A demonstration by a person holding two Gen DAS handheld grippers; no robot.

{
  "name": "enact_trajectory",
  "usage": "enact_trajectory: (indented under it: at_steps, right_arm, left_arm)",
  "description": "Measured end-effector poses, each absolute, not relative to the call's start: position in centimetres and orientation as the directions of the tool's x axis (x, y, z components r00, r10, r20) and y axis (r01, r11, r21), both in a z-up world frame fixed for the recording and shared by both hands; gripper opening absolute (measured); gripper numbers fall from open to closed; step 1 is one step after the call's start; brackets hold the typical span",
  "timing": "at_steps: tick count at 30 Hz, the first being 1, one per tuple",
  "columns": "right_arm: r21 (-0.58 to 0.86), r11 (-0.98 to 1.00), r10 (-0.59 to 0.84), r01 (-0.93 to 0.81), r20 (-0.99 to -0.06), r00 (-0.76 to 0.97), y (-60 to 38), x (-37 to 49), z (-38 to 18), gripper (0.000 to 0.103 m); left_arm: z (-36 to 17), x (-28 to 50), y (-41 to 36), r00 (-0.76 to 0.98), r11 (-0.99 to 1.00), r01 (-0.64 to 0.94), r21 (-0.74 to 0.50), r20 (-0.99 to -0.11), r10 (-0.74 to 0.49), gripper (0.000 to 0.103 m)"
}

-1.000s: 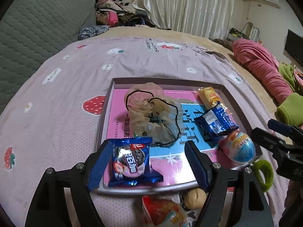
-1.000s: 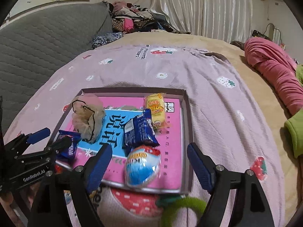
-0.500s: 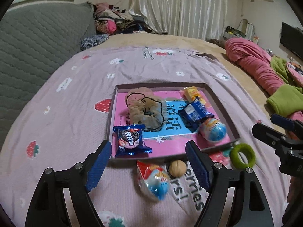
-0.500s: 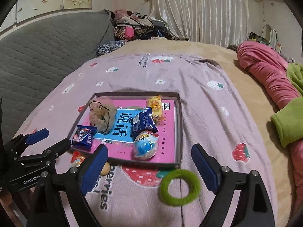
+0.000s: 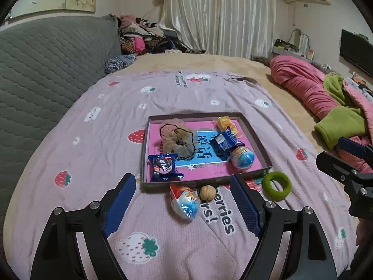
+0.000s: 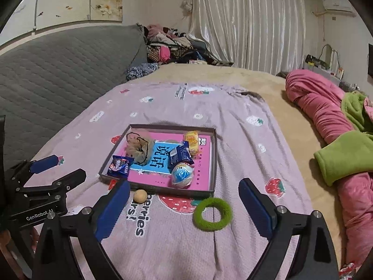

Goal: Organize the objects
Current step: 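Open both grippers and withdraw them from the tray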

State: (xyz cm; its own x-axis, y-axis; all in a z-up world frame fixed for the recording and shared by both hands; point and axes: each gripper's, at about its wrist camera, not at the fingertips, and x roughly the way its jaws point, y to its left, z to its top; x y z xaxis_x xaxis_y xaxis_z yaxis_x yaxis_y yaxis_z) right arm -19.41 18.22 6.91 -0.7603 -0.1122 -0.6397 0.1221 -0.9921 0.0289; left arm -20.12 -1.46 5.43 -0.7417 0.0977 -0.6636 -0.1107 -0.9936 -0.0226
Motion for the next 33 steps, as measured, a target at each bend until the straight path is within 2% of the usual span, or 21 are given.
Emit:
enact_trajectory:
  at_steps: [7, 15, 33]
  right_arm:
    - [0.002, -0.991, -0.108, 0.136, -0.617, -0.780, 17.6, -17.0, 8.6, 0.097]
    - [-0.015, -0.989, -0.106, 0.148, -0.629, -0.770, 17.4, -15.8, 7.7, 0.099]
    - [-0.051, -0.989, -0.059, 0.140, -0.725, -0.686, 17.9, -18.8, -1.6, 0.099]
  left_arm:
    - [6.7, -18.1, -1.7, -0.750, -0.995, -0.102, -0.010, -0.656, 0.083, 0.084]
    - [5.1, -16.6, -1.8, -0.731, -0.995, -0.104, 0.002, -0.678, 0.075, 0.084]
    - [-2.9, -19.7, -1.2, -0.649, -0.994, -0.108, -0.006, -0.757, 0.075, 0.084]
